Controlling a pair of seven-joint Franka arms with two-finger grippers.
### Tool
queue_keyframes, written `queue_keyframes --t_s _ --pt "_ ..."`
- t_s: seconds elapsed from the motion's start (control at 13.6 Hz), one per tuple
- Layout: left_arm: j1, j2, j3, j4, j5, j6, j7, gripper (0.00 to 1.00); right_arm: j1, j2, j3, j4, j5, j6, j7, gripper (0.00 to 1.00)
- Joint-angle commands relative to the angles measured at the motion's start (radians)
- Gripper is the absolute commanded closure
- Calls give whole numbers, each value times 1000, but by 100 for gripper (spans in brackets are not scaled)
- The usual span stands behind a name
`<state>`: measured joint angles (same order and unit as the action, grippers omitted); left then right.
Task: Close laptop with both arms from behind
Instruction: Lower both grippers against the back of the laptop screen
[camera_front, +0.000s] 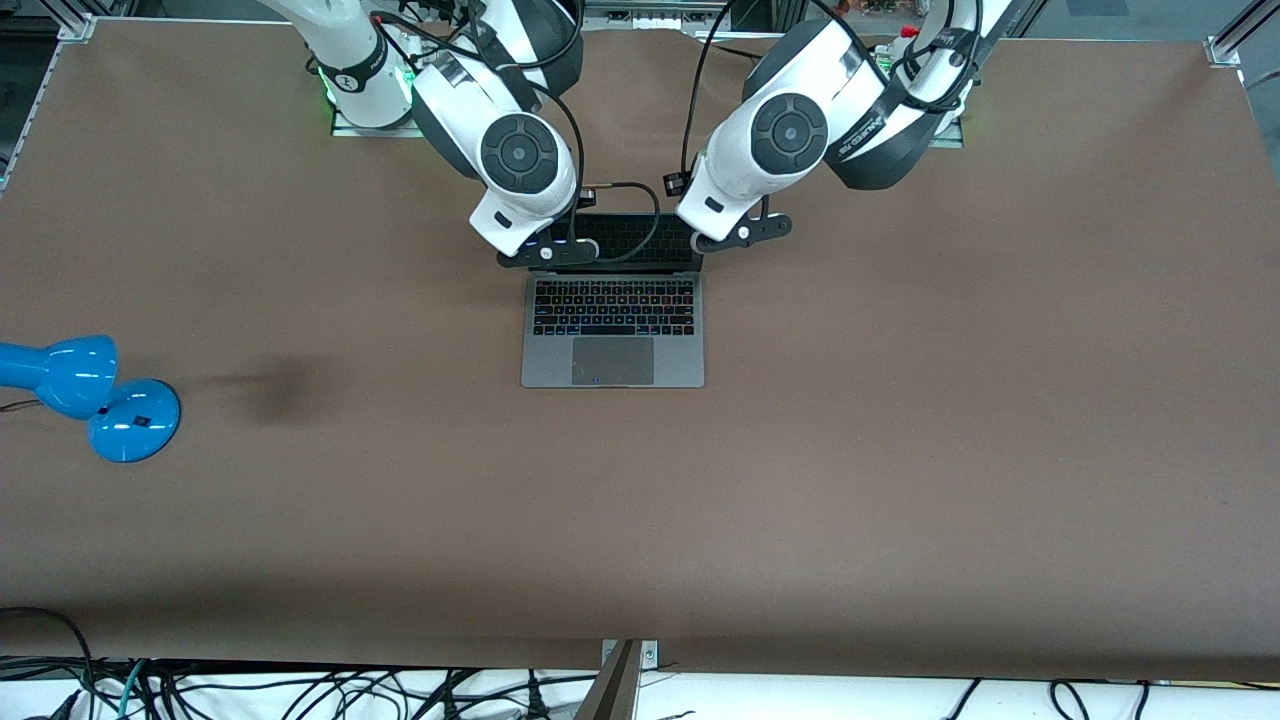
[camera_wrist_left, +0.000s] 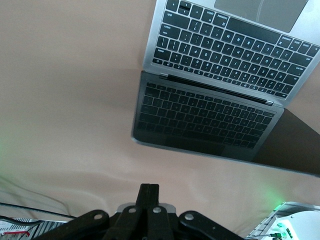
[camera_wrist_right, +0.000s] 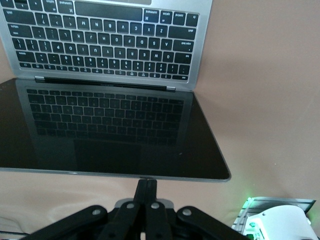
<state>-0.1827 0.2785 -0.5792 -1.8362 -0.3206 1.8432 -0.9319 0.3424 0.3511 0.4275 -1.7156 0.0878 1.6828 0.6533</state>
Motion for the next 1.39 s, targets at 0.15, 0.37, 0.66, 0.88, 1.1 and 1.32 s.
queue_keyframes --t_s 0.15,0.37,0.66,0.88,1.1,1.32 --pt "-8 42 -1 -1 -6 43 -18 100 1 -12 0 -22 21 5 -26 100" --pt "-8 70 -2 0 32 62 -19 100 1 -14 0 -38 21 3 -43 100" --pt "-8 105 1 6 54 97 -19 100 1 -14 4 -39 20 5 -49 100" --pt "-9 111 1 14 68 105 -18 100 0 -15 1 -38 18 5 -83 100" --pt "-8 120 4 29 83 107 -18 100 -10 -15 -3 -33 7 9 -98 100" --pt "-8 140 7 55 84 107 -18 100 -17 -17 -30 -29 0 8 -171 100"
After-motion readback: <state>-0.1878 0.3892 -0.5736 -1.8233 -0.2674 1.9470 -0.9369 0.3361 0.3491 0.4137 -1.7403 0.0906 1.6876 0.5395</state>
